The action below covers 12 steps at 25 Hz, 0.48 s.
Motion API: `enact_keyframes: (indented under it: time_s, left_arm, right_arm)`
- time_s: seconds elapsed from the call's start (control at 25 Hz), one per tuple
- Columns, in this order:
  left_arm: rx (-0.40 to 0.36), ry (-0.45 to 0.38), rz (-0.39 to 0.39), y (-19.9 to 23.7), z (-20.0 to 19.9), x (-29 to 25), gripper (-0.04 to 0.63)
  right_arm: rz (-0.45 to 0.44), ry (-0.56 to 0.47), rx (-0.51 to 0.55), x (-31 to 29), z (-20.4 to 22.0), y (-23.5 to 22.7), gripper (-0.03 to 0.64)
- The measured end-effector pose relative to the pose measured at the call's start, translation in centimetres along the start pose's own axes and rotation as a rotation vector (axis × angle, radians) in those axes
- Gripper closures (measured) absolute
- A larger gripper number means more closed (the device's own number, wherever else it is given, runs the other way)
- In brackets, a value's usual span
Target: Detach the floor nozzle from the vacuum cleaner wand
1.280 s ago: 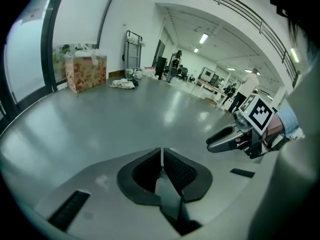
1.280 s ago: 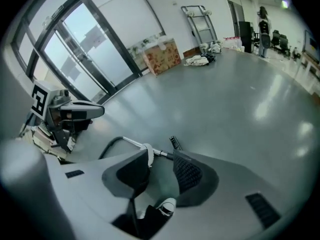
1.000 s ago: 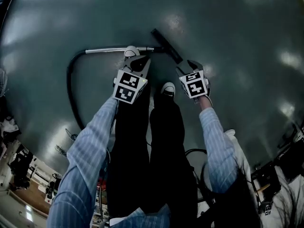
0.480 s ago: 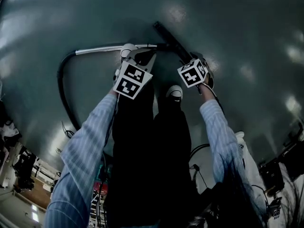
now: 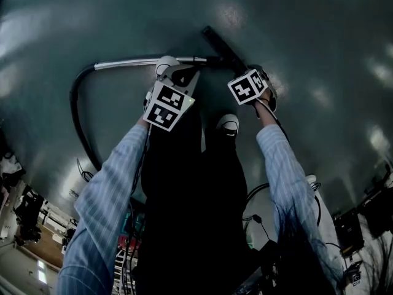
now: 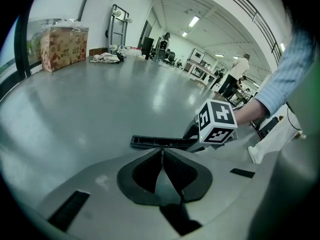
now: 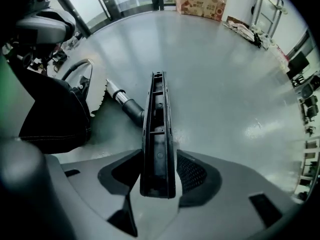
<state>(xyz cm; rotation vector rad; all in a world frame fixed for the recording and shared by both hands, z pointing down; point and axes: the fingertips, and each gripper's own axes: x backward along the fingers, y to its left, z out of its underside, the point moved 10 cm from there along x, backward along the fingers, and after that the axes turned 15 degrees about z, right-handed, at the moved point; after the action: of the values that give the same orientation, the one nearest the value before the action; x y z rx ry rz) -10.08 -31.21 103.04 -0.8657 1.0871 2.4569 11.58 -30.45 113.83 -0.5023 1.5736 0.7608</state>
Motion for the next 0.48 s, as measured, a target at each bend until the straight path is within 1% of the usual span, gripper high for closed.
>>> enact_keyframes:
  time_s: [0.04,0.24,0.48]
  left_arm:
    - [0.0,0.001,0.001,0.02,-0.13,-0.03,0.588]
    - [0.012,0.017,0.003,0.08,-0.15,-0.44,0.588]
    - [-0.005,0.095,-0.008,-0.12,0.57,-0.84,0.588]
  right_arm:
    - [-0.008,0.004,-0.004,0.01,0.01,-0.12,0.407]
    - [-0.003,0.022,-0.007,-0.17,0.21,-0.29,0.411]
    - [-0.014,0.006,-0.013,0.3,0.91,-1.03,0.411]
